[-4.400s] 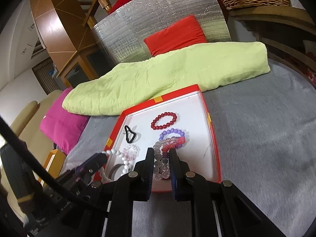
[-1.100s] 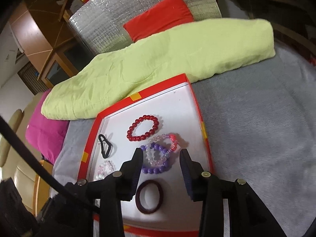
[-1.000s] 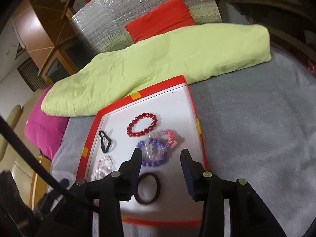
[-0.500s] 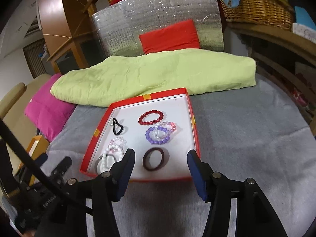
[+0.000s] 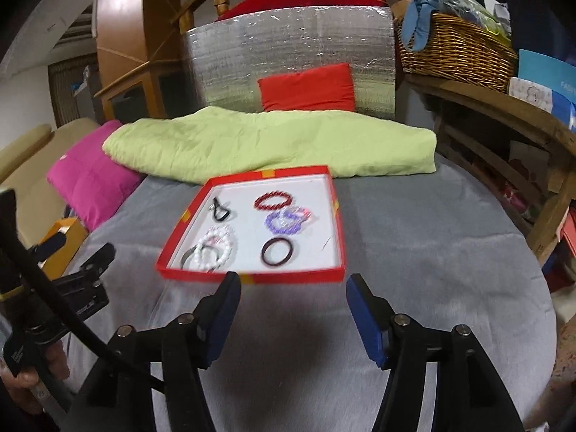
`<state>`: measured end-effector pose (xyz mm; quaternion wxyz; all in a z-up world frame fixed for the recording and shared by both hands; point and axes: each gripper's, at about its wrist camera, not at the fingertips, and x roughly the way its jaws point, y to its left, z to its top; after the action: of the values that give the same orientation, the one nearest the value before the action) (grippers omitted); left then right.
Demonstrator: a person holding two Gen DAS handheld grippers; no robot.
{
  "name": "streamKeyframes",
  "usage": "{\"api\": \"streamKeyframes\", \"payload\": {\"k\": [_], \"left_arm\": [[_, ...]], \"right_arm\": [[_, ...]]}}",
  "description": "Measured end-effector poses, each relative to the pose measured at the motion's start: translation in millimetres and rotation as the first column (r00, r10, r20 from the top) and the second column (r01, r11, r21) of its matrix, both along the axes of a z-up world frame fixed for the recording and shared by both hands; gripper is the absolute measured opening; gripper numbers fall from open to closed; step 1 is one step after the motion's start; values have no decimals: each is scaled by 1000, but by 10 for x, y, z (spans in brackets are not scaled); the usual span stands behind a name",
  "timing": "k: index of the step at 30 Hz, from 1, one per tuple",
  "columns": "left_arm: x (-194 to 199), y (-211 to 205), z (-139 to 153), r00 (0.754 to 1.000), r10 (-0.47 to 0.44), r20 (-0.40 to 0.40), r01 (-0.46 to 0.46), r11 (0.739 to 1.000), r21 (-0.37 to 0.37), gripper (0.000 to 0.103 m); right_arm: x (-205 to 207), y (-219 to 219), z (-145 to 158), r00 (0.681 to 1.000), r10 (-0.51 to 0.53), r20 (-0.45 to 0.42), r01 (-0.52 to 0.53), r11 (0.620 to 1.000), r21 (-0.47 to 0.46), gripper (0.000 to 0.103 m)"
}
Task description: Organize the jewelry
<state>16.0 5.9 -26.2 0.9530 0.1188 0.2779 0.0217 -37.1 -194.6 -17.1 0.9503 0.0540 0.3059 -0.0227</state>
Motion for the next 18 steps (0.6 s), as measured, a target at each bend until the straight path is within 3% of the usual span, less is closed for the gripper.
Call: {"api": "streamKeyframes", "payload": {"k": [6,10,18], "left_arm": [[-7,193,28,997,31,-73,-38,994,-101,90],[-19,221,38,996,75,-50,-80,992,-97,90],[-13,158,46,997,53,-49,-59,991,-123,90]], "right_arm": [[-192,164,-74,1000,-5,9,5,998,-55,69],[-101,191,-159,1000,-10,-10,9,999,-51,69],[-22,82,-183,998,-57,4,57,998,-16,69]]}}
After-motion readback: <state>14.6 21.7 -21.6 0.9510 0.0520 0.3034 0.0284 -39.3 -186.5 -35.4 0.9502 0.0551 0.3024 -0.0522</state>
